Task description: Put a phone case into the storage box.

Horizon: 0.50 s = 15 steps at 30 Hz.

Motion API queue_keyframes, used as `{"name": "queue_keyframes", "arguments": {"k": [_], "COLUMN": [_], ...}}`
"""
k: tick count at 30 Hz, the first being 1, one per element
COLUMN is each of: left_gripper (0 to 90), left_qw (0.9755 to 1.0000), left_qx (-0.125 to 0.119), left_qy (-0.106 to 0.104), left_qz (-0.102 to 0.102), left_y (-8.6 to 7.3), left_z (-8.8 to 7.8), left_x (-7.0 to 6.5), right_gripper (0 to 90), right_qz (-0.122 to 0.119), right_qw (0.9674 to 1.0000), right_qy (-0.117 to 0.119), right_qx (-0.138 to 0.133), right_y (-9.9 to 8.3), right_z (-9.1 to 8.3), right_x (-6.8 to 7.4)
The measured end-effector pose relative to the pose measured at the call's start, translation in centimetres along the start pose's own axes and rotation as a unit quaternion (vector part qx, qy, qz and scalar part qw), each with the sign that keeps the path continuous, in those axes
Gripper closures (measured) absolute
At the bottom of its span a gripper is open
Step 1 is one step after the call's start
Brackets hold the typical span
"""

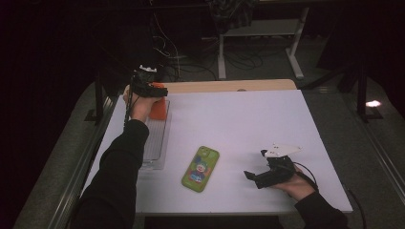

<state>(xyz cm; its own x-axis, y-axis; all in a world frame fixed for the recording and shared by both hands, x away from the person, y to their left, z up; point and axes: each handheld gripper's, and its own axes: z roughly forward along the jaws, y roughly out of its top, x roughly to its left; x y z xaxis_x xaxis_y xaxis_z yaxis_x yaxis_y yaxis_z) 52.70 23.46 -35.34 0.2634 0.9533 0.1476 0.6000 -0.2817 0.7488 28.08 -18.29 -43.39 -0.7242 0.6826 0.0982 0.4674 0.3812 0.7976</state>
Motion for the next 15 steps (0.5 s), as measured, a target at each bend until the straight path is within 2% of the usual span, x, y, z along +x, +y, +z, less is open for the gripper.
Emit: {"name": "queue_keyframes", "arguments": {"k": [3, 8, 15], "left_gripper": [12.7, 0.0, 0.0], "left_qw": [0.9999, 0.9996, 0.9990], "left_qx": [-0.009, 0.000, -0.023], "left_qy": [0.002, -0.005, -0.014], "left_qz": [-0.008, -0.026, -0.035], "left_y": [-0.1, -0.3, 0.0], "left_z": [0.0, 0.3, -0.7], "left_x": [0.1, 0.7, 1.4], "right_gripper": [0.0, 0.0, 0.0], "right_qz": [-0.002, -0.003, -0.003], "right_qw": [1.0000, 1.0000, 1.0000], "right_qy": [0.001, 0.001, 0.000], "right_qx": [0.000, -0.001, -0.002], "right_y": [0.0, 0.0, 0.1], "right_z": [0.0, 0.0, 0.0], "right_x": [0.0, 0.0, 0.0]}}
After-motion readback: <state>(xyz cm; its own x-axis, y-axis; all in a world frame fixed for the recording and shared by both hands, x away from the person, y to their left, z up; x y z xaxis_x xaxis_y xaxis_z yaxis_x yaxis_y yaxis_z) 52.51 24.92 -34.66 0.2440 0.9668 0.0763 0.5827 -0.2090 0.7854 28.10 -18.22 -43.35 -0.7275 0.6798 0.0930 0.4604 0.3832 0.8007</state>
